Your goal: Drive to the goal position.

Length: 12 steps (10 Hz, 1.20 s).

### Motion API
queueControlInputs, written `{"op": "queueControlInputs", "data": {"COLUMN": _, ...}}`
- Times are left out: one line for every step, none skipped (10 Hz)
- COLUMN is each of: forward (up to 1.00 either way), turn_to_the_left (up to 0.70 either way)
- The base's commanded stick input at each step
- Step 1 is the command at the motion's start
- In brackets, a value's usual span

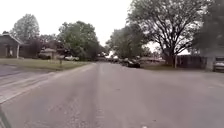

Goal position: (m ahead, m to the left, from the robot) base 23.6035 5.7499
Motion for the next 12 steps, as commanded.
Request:
{"op": "queueControlInputs", "data": {"forward": 0.7, "turn_to_the_left": 0.0}}
{"op": "queueControlInputs", "data": {"forward": 0.7, "turn_to_the_left": 0.0}}
{"op": "queueControlInputs", "data": {"forward": 0.7, "turn_to_the_left": 0.0}}
{"op": "queueControlInputs", "data": {"forward": 0.7, "turn_to_the_left": 0.0}}
{"op": "queueControlInputs", "data": {"forward": 0.7, "turn_to_the_left": 0.0}}
{"op": "queueControlInputs", "data": {"forward": 0.7, "turn_to_the_left": 0.0}}
{"op": "queueControlInputs", "data": {"forward": 0.7, "turn_to_the_left": 0.0}}
{"op": "queueControlInputs", "data": {"forward": 0.7, "turn_to_the_left": 0.0}}
{"op": "queueControlInputs", "data": {"forward": 0.7, "turn_to_the_left": 0.0}}
{"op": "queueControlInputs", "data": {"forward": 0.7, "turn_to_the_left": 0.0}}
{"op": "queueControlInputs", "data": {"forward": 0.7, "turn_to_the_left": 0.0}}
{"op": "queueControlInputs", "data": {"forward": 0.7, "turn_to_the_left": 0.0}}
